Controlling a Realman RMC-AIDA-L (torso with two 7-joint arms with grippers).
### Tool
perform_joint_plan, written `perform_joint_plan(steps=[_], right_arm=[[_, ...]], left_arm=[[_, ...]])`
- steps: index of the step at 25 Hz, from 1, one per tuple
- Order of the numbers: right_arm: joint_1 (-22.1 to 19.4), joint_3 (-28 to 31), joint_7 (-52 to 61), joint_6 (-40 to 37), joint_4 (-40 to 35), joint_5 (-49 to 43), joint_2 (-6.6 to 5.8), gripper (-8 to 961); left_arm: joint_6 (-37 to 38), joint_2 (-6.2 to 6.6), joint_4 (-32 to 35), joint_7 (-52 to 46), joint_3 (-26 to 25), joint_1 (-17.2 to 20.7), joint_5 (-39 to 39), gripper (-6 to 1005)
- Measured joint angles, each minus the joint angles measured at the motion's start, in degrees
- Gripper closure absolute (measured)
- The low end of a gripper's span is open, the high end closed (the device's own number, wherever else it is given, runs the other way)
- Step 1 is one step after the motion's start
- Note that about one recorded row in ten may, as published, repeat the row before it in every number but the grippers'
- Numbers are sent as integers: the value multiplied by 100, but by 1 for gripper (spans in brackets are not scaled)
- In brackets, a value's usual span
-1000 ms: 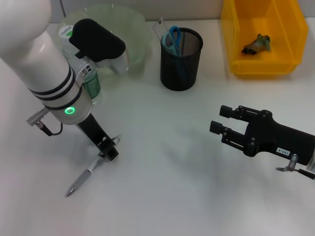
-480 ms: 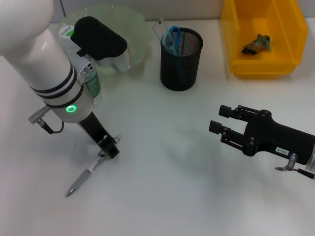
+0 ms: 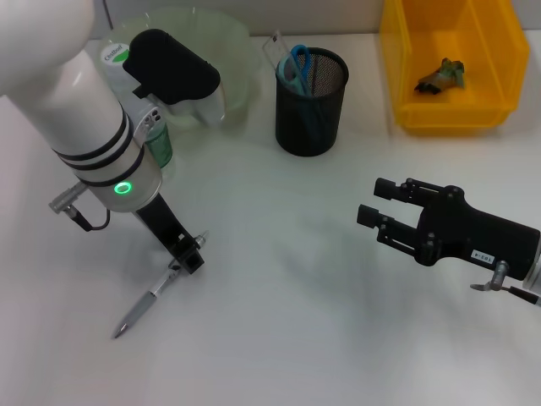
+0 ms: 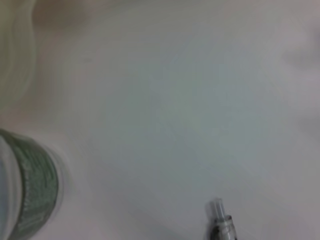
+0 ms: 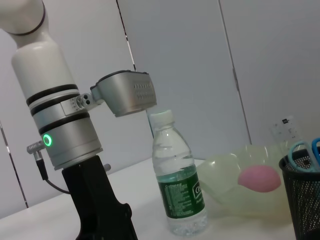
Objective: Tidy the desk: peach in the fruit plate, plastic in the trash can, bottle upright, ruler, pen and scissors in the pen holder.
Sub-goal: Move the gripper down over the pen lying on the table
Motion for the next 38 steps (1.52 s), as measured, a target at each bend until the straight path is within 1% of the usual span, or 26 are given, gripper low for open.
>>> perform_joint_plan(steps=[8,21,32,38], right_arm=[[22,14,0,7,-2,0,0,423],[58,61,-1,45,16,0,0,423],[69,71,-1,90,45,0,0,422],[67,123,-1,90,39,0,0,422]], left_arm=[[-16,0,0,-18,131,1,-18,503],[-83,0,-7,45,255,3,-18,606],[-161,1,-56,67,302,-5,12,667],[-160,0,-56,69,330,-6,29,717]])
